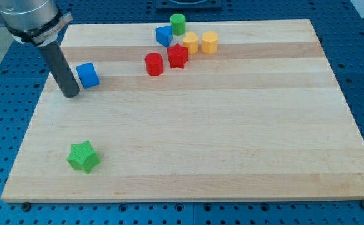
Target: Slide the red circle closer to yellow heart
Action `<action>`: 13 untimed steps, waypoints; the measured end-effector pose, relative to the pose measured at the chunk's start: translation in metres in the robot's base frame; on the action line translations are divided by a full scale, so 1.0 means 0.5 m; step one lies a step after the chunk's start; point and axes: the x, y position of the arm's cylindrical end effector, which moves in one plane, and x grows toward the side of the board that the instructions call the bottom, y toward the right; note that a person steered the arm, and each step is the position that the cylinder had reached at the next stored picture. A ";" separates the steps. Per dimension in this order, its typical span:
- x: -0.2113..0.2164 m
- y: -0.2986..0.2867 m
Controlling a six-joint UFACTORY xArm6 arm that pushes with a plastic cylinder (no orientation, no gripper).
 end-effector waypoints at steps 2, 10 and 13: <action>-0.070 0.063; -0.118 0.318; -0.258 0.248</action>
